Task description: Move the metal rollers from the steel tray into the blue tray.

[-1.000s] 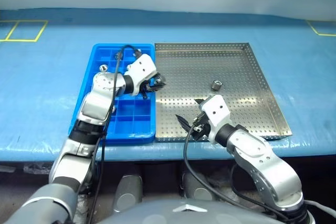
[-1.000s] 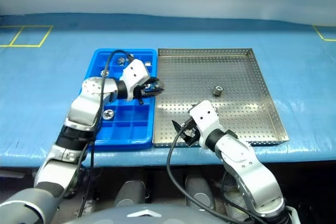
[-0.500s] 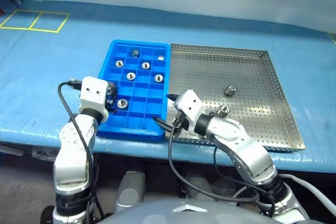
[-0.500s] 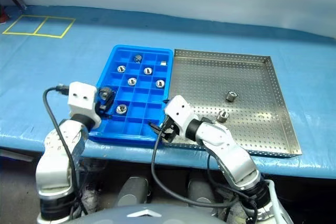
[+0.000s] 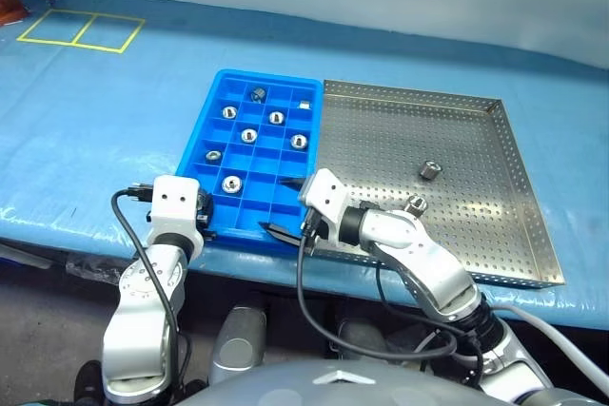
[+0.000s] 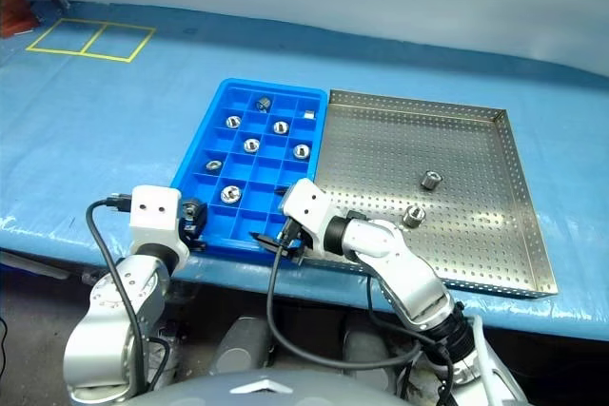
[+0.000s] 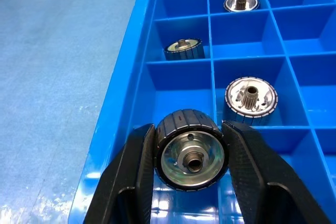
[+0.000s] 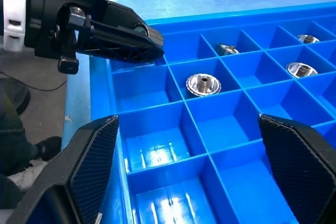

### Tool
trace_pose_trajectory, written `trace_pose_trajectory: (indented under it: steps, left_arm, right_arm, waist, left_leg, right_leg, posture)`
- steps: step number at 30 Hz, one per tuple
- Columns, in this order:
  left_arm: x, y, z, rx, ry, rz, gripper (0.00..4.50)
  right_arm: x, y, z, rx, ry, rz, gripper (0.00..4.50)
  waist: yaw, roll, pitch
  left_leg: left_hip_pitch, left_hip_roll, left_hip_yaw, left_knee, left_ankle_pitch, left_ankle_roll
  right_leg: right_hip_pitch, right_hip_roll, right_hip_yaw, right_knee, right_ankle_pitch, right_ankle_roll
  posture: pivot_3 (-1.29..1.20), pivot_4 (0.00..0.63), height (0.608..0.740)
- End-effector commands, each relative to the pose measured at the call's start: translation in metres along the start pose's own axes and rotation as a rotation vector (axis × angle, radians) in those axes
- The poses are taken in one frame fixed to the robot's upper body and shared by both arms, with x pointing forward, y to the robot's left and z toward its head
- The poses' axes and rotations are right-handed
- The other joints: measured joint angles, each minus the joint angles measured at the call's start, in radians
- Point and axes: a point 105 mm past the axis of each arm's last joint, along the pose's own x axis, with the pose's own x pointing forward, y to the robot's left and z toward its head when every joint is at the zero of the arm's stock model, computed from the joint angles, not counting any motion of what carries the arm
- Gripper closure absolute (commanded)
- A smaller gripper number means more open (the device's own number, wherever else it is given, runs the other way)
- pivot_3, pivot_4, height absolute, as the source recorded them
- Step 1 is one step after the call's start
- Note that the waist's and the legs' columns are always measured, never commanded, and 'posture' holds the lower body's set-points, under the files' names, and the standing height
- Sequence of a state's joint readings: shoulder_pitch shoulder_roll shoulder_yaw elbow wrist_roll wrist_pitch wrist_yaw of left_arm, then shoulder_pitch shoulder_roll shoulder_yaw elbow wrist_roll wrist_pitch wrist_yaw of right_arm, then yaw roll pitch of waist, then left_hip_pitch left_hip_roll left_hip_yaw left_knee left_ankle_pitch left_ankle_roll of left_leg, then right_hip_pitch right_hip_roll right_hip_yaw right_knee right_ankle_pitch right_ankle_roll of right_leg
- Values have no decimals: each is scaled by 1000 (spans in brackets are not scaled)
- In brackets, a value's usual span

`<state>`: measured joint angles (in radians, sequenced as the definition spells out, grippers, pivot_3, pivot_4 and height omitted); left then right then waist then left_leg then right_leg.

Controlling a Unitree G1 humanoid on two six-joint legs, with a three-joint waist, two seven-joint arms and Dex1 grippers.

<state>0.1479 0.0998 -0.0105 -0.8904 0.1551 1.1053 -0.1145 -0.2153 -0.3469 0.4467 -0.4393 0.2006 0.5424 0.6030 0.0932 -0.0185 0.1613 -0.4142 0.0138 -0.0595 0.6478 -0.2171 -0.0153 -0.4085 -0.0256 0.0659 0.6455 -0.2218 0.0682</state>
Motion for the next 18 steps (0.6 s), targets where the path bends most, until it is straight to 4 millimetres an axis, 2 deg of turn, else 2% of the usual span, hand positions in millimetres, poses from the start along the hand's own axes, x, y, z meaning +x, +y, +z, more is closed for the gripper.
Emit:
trace_pose_trajectory:
  steps: [1, 6, 8, 11, 13, 14, 16, 18]
  left_arm:
    - [-8, 5, 8, -2, -27, 38, 2751]
    - [-8, 6, 3, -12, 16, 51, 2751]
    - [-7, 9, 2, -24, 30, 69, 1989]
    - [-5, 7, 5, -32, 27, 61, 1096]
    - [-3, 4, 10, -27, 1, 44, 381]
    - [-1, -1, 20, -31, -51, 10, 100]
    - [5, -8, 43, -29, -176, -42, 38]
    - [13, -9, 56, -62, -263, -33, 38]
  right_arm:
    - [0, 3, 13, -36, -54, 28, 0]
    - [0, 3, 11, -42, -50, 23, 0]
    - [0, 3, 11, -41, -49, 17, 0]
    - [0, 3, 11, -39, -49, 9, 0]
    - [-1, 2, 11, -39, -49, 2, 0]
    - [-2, 1, 11, -39, -50, -11, 0]
    - [-7, -5, 13, -39, -56, -64, 0]
    - [-12, -15, 14, -31, -62, -139, 0]
  waist:
    - [2, 0, 0]
    - [5, 0, 0]
    - [5, 0, 0]
    - [4, 0, 0]
    - [4, 0, 0]
    - [3, 0, 0]
    - [4, 0, 0]
    - [6, 0, 0]
  left_leg:
    - [0, 0, 0, 0, 0, 0]
    - [0, 0, 0, 0, 0, 0]
    - [0, 0, 0, 0, 0, 0]
    - [0, 0, 0, -1, 0, 0]
    - [0, 1, 0, -1, 0, 0]
    - [0, 1, 0, -1, 0, 0]
    - [0, 1, 0, -1, 0, 0]
    - [0, 0, 0, 0, 0, -1]
  right_leg:
    - [0, 0, 0, 0, 0, 0]
    - [0, 0, 0, 0, 0, 0]
    - [0, 0, 0, 0, 0, 0]
    - [0, 0, 0, 0, 0, 0]
    - [-1, 0, 0, 0, 0, 0]
    - [-1, 0, -1, 0, 0, -1]
    - [-1, 0, -1, 0, 0, -1]
    - [0, 0, -1, -1, 0, -1]
  posture:
    - [319, 150, 740]
    - [313, 150, 740]
    - [313, 150, 740]
    - [313, 150, 740]
    - [284, 150, 740]
    - [271, 150, 740]
    - [259, 150, 740]
    - [225, 150, 740]
